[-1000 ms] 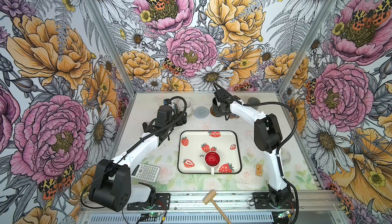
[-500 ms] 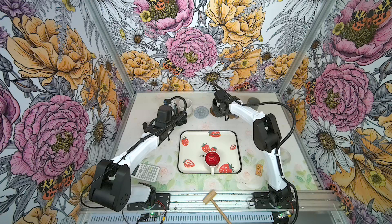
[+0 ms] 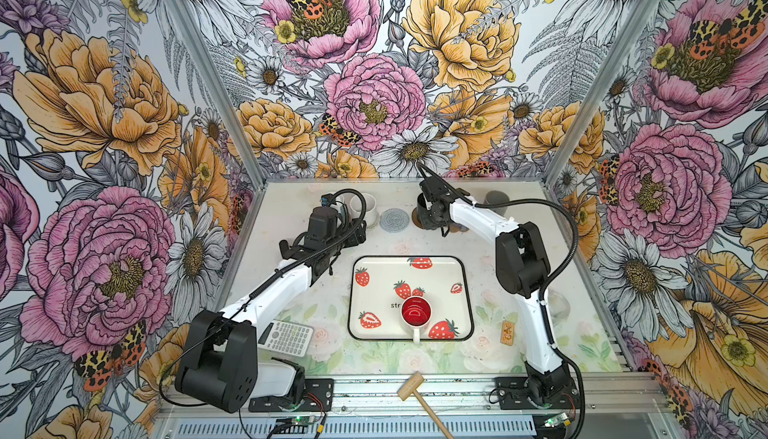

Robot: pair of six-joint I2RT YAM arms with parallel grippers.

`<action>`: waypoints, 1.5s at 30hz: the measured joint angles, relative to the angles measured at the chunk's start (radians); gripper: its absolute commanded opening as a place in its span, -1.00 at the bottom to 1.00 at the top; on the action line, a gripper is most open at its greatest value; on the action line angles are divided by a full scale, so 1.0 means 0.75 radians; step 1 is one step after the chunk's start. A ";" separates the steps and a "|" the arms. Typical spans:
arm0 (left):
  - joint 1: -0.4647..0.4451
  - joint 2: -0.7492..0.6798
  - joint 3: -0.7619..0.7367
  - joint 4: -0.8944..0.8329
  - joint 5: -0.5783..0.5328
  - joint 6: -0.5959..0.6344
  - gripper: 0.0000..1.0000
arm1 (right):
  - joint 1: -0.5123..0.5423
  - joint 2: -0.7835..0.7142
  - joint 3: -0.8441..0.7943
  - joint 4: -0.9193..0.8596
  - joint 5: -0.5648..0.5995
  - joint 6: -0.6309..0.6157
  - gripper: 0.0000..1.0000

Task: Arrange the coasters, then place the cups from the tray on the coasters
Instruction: 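Lower the black mug with the right gripper onto the brown coaster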

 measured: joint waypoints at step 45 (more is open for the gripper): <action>0.009 -0.025 0.000 0.001 0.000 -0.020 0.51 | 0.009 -0.169 -0.194 0.068 -0.015 0.019 0.39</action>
